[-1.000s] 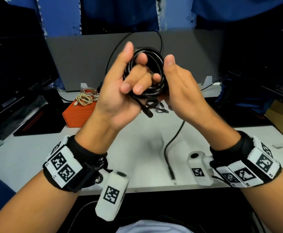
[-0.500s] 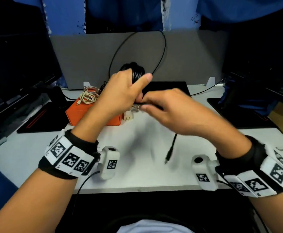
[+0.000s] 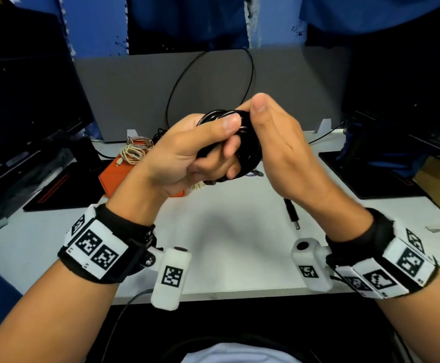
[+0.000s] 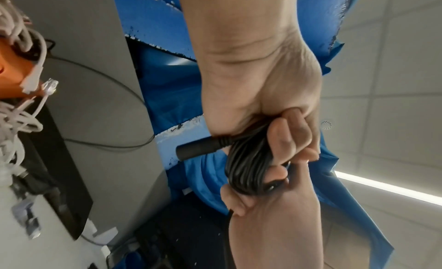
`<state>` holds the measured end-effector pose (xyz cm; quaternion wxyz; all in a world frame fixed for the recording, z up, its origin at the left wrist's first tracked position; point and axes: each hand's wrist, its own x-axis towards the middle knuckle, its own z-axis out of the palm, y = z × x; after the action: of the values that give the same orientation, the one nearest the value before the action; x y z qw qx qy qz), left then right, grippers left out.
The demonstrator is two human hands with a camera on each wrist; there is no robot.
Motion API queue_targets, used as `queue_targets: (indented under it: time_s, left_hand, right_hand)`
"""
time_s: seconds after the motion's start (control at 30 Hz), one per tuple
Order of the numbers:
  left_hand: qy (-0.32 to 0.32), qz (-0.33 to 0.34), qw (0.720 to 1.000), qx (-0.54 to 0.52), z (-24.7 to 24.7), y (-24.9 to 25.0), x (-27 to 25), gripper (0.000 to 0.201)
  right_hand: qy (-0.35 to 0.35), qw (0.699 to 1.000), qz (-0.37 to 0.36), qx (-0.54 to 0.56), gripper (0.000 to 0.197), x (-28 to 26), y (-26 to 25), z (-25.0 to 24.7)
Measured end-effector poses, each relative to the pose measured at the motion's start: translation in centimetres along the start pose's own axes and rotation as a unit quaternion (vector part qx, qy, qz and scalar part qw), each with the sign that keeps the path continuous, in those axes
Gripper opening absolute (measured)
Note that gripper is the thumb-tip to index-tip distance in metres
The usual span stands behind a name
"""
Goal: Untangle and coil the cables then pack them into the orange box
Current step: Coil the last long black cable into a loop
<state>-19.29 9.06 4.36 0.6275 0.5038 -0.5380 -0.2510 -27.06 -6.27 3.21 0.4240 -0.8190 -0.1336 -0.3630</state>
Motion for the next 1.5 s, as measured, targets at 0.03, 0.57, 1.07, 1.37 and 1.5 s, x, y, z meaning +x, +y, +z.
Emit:
queue_targets:
  time_s: [0.03,0.57,1.07,1.37,1.5]
  left_hand:
    - [0.008,0.003,1.0,-0.03,0.1,-0.3,0.2,0.037]
    - [0.243,-0.05,0.966,0.079,1.8,-0.1,1.6,0.047]
    - [0.337,0.02,0.937,-0.091,2.3,-2.0,2.1,0.037]
    - [0.339,-0.068,0.935,0.08,1.7,-1.7,2.2,0.047]
    - [0.287,-0.114,0.942,0.132,1.2,-0.9,1.5,0.051]
  right_hand:
    - [0.012,1.0,0.013,0.013,0.071,-0.2,0.0,0.4]
    - [0.034,0.994,0.098,-0.034,0.045,1.2,0.5,-1.1]
    - [0.072,0.944,0.193,0.257,0.036,0.2,0.0,2.1]
    - [0.066,0.925,0.198,0.317,0.031,0.7,0.3,0.1]
    - [0.062,0.9,0.25,0.351,0.038,0.9,0.6,-0.2]
